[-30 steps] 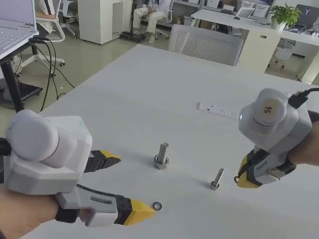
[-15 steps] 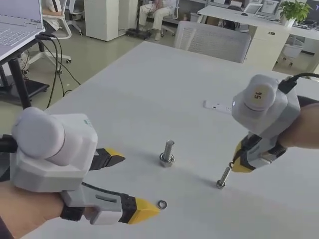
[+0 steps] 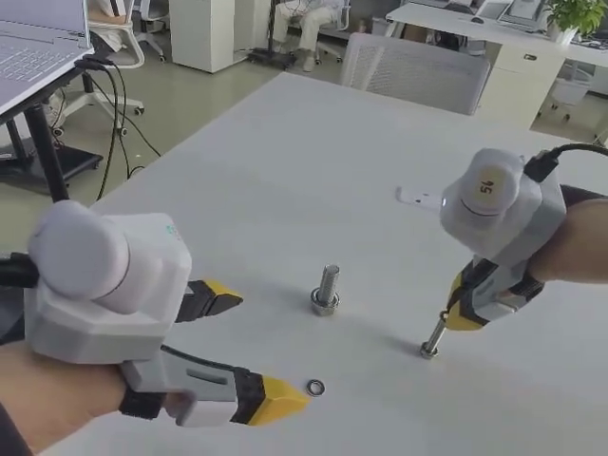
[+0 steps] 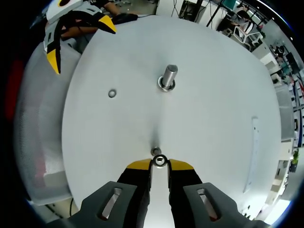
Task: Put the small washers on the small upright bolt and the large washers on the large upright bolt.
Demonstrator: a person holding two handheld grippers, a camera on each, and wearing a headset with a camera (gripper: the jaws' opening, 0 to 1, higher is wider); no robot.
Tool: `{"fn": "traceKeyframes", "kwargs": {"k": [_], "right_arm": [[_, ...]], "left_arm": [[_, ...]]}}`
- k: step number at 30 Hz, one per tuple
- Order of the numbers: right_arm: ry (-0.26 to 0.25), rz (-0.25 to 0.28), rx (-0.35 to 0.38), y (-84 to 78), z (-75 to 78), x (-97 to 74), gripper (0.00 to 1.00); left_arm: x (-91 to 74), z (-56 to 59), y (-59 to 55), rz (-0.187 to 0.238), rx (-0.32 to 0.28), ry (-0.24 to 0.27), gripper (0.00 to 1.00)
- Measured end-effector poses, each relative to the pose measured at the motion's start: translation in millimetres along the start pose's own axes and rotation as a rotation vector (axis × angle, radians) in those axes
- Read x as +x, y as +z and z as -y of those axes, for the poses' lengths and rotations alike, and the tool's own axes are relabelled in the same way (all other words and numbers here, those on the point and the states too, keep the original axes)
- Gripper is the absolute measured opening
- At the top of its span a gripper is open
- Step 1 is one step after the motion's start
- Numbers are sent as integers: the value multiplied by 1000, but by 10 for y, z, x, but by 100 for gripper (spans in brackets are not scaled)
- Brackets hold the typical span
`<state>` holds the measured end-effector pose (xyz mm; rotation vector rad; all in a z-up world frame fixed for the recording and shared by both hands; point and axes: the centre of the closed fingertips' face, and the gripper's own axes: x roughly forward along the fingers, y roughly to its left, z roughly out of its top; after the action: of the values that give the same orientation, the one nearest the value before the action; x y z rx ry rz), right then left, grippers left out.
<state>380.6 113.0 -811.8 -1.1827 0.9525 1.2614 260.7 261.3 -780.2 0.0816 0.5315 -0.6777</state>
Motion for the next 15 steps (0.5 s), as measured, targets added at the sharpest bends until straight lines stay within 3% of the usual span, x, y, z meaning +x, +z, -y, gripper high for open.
{"fn": "traceKeyframes", "kwargs": {"k": [15], "right_arm": [[18, -7, 0, -5, 16, 59, 14]], "left_arm": [[4, -9, -15, -6, -5, 4, 73]]}}
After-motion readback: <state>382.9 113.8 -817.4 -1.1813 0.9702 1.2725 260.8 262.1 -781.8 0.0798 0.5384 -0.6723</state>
